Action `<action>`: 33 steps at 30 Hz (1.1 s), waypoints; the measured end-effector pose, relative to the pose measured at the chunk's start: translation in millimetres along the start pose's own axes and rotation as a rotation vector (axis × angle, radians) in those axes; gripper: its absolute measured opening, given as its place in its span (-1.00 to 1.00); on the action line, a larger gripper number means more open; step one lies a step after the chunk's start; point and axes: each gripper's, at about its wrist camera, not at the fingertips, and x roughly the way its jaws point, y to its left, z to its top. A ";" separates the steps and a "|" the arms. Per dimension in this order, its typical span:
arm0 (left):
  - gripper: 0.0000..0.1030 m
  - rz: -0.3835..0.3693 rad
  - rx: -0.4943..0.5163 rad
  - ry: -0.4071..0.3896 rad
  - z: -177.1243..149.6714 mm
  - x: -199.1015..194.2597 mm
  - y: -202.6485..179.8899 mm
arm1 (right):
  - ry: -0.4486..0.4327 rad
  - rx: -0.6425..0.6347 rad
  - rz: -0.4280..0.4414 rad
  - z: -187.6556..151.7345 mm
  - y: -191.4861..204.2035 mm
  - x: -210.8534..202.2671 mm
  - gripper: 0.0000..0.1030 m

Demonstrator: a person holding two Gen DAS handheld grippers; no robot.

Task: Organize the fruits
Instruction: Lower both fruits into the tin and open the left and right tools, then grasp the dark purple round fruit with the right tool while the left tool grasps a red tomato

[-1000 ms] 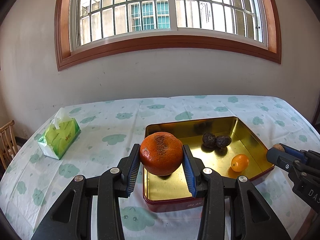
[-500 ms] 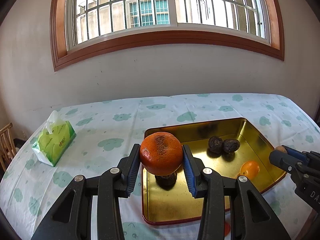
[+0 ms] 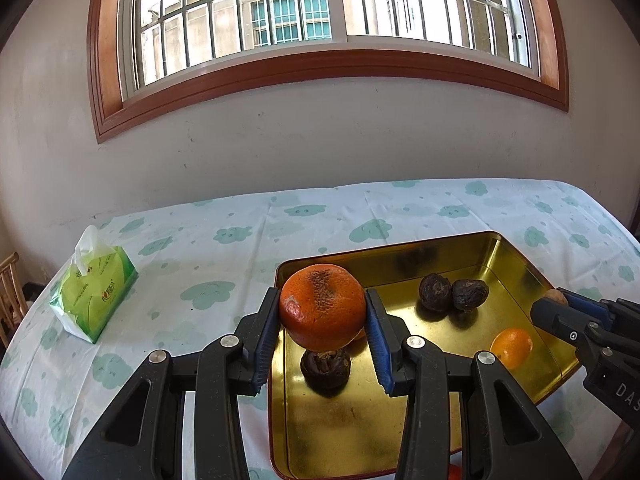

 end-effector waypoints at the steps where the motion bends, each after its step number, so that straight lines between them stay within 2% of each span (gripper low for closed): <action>1: -0.18 -0.002 0.001 0.005 0.0 1.6 -0.6 | -0.003 0.001 0.002 0.5 -0.2 0.8 -0.53; 4: -0.03 0.011 0.001 -0.002 0.5 2.9 -0.9 | -0.012 0.003 0.005 1.9 -0.8 2.1 -0.52; 6: 0.28 0.012 0.001 -0.020 1.0 0.9 -1.4 | -0.020 0.006 0.009 2.9 -1.1 1.8 -0.51; 9: 0.49 0.023 0.014 -0.038 2.5 -2.5 -3.7 | -0.032 0.008 0.009 4.4 -1.5 0.6 -0.46; 16: 0.57 0.017 -0.006 -0.050 4.9 -14.1 0.2 | -0.060 0.017 0.046 7.9 0.5 -21.9 -0.45; 20: 0.57 0.027 -0.023 -0.048 1.9 -29.0 8.1 | -0.048 0.014 0.104 5.1 4.3 -43.6 -0.43; 25: 0.57 0.027 -0.061 -0.035 -17.3 -54.4 29.1 | 0.061 -0.036 0.141 -30.5 13.4 -63.7 -0.43; 27: 0.57 0.001 -0.073 -0.009 -27.8 -62.4 35.3 | 0.107 -0.060 0.148 -48.2 19.7 -64.6 -0.43; 33: 0.57 -0.072 -0.055 0.064 -63.8 -84.7 38.9 | 0.201 -0.077 0.146 -72.5 26.0 -41.2 -0.43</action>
